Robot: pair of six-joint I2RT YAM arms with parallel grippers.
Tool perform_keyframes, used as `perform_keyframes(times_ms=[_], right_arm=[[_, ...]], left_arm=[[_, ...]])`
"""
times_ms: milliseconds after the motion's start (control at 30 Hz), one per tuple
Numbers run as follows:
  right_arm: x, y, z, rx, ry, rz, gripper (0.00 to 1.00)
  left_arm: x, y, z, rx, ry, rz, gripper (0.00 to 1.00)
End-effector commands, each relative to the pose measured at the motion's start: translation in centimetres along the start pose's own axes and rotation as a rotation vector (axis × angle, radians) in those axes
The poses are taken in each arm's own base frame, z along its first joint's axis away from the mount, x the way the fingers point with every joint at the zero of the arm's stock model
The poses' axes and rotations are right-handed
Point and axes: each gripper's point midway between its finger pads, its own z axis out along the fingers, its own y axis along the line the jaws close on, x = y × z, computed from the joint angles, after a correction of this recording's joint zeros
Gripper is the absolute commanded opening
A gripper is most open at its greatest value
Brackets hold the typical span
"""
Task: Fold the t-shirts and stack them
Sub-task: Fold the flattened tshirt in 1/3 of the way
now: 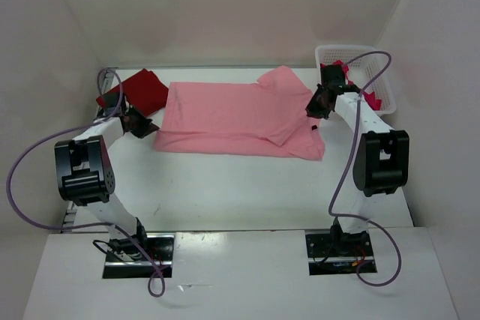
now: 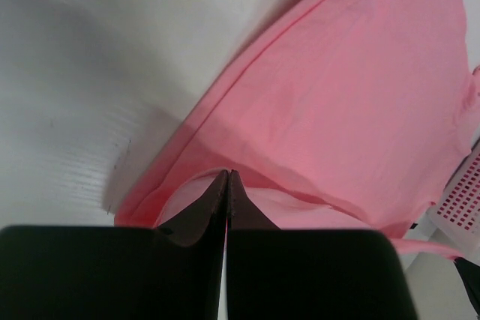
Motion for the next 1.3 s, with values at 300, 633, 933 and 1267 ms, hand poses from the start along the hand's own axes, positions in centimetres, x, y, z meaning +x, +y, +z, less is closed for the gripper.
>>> perform_keyframes(times_ms=[300, 633, 933, 1267], right_arm=[[-4.2, 0.1, 2.7, 0.035, -0.120, -0.007, 0.00], [-4.2, 0.9, -1.5, -0.032, -0.148, -0.016, 0.35], [4.4, -2.0, -4.4, -0.119, -0.038, 0.048, 0.00], [8.2, -4.2, -4.0, -0.094, 0.015, 0.107, 0.10]], left_arm=[[-2.7, -1.1, 3.8, -0.003, -0.050, 0.014, 0.02], [-3.0, -2.3, -1.8, 0.030, -0.178, 0.062, 0.50], [4.8, 3.8, -3.5, -0.056, -0.049, 0.033, 0.29], [5.4, 4.2, -0.9, -0.051, 0.009, -0.045, 0.28]])
